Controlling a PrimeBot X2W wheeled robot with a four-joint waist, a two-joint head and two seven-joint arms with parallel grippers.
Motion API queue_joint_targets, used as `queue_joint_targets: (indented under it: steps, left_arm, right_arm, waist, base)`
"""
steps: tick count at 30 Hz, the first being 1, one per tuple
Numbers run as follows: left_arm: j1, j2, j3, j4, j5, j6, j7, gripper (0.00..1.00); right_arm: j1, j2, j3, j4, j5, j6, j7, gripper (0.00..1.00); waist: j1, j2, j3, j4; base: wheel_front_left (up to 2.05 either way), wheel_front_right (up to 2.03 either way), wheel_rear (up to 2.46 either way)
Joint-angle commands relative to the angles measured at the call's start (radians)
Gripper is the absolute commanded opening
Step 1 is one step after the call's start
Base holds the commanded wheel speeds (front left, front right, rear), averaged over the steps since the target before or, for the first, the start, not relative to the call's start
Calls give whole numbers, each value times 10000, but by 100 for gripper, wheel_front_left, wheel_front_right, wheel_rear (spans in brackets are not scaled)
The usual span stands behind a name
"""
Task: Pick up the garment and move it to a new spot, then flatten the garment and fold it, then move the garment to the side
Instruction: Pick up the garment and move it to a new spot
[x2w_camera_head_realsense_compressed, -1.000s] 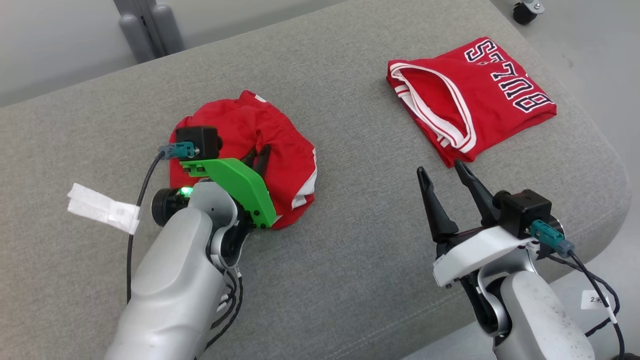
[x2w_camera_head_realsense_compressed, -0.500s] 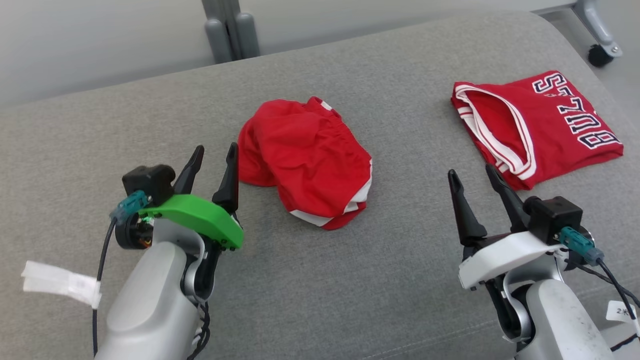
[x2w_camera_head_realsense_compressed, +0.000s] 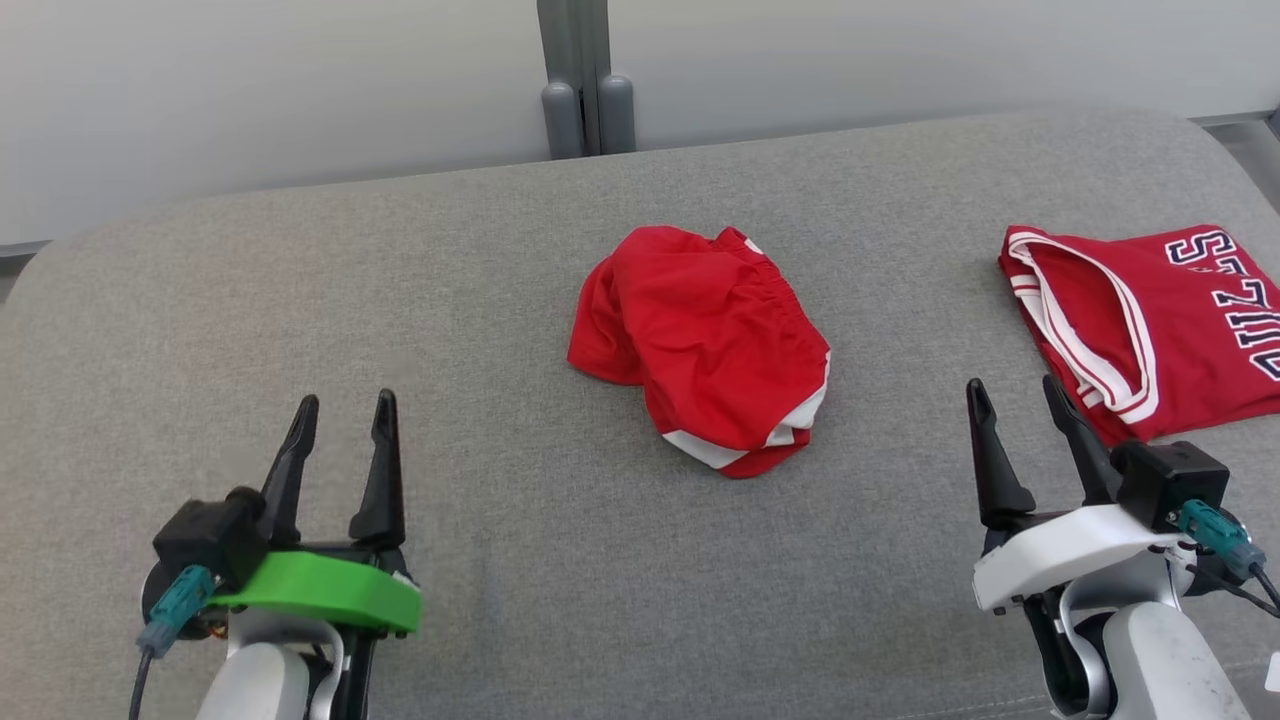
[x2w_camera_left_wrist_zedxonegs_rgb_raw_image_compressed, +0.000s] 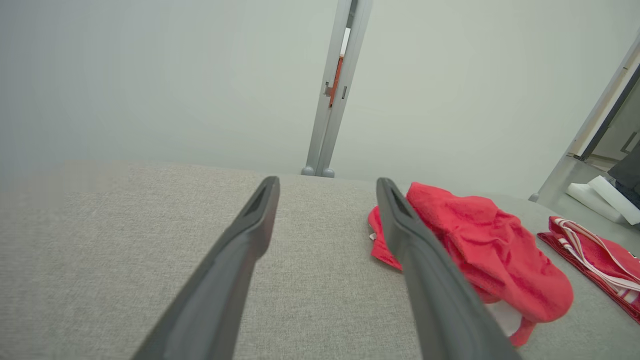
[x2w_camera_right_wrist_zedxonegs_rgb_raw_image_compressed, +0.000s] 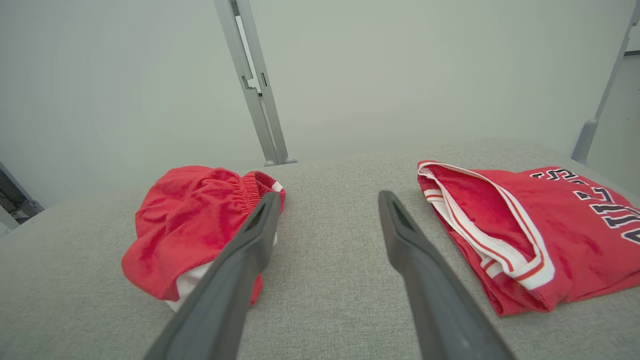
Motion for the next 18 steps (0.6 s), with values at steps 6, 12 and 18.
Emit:
queue_joint_targets:
  steps: [6, 12, 18]
  left_arm:
    - [1120, -243, 916, -496, 717, -268, 1, 100]
    - [1572, -500, 1374, -458, 1046, -458, 0, 100]
    - [1608, -619, 1523, -217, 1236, -548, 0, 100]
  right_arm:
    - [-161, -222, 97, 523, -111, -10, -190, 100]
    - [-100, -223, 106, 928, -27, -10, -257, 100]
    - [-131, -185, 186, 1188, 61, -10, -299, 100]
  waist:
    - [0, 0, -140, 81]
    - [0, 0, -230, 139]
    - [0, 0, -293, 137]
  base:
    - [0, 0, 0]
    - [0, 0, 0]
    - [0, 0, 0]
